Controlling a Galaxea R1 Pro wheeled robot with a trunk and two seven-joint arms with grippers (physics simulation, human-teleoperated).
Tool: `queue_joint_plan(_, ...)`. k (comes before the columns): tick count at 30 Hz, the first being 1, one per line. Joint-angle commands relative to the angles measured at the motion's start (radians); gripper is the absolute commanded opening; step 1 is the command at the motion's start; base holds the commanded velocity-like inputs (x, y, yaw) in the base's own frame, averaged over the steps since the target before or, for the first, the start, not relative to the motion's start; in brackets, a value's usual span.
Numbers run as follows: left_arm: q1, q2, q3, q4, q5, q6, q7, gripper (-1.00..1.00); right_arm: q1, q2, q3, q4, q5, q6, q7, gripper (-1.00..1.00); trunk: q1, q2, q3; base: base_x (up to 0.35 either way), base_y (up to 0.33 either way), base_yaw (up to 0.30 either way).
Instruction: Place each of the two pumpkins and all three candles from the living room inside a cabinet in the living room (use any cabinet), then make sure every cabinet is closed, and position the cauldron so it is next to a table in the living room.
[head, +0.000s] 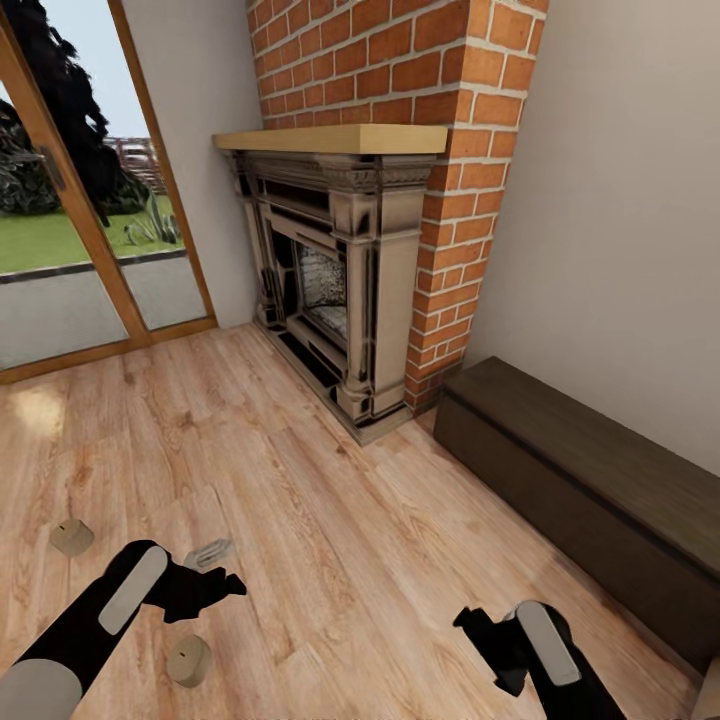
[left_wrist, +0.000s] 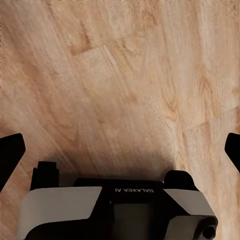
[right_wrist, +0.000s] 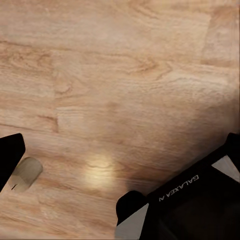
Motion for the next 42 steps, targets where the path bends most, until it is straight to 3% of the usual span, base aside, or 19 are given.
queue_joint_plan(1, 0.000, 0.002, 0.000, 0.000, 0.000, 0.000, -0.001, 1.00, 0.000, 0.000, 0.014, 0.000, 0.033, 0.001, 0.000, 1.00, 0.000, 0.000, 0.000, -0.049, 0.022, 0.000)
queue_joint_plan(6, 0.000, 0.013, 0.003, 0.000, 0.000, 0.000, -0.001, 1.00, -0.001, 0.002, 0.047, 0.000, 0.223, -0.001, 0.003, 1.00, 0.000, 0.000, 0.000, -0.147, 0.149, 0.000)
queue_joint_plan(9, 0.000, 0.018, 0.029, 0.000, 0.001, 0.000, -0.001, 1.00, -0.001, 0.008, 0.050, -0.001, 0.283, -0.004, 0.006, 1.00, 0.000, 0.000, 0.000, -0.113, 0.231, 0.000)
queue_joint_plan(13, 0.000, 0.020, 0.051, 0.000, 0.000, 0.001, -0.001, 1.00, -0.001, 0.015, 0.053, -0.003, 0.301, -0.008, 0.001, 1.00, 0.000, 0.000, 0.000, -0.033, 0.244, 0.000)
queue_joint_plan(16, 0.000, 0.020, 0.056, 0.000, 0.000, 0.001, -0.001, 1.00, -0.001, 0.018, 0.080, -0.003, 0.305, -0.010, -0.001, 1.00, 0.000, 0.000, 0.000, -0.005, 0.248, 0.000)
queue_joint_plan(17, 0.000, 0.020, 0.057, 0.000, 0.000, 0.001, -0.001, 1.00, -0.001, 0.017, 0.148, -0.002, 0.306, -0.006, -0.002, 1.00, 0.000, 0.000, 0.000, -0.001, 0.249, 0.000)
queue_joint_plan(23, 0.000, 0.020, 0.057, 0.000, 0.000, 0.001, -0.001, 1.00, -0.001, 0.019, 0.230, -0.003, 0.308, -0.013, -0.003, 1.00, 0.000, 0.000, 0.000, 0.000, 0.263, 0.000)
queue_joint_plan(42, 0.000, 0.020, 0.057, -0.001, 0.000, 0.000, 0.000, 1.00, -0.001, 0.022, 0.245, -0.005, 0.308, -0.014, -0.006, 1.00, 0.000, 0.000, 0.000, 0.000, 0.068, 0.229)
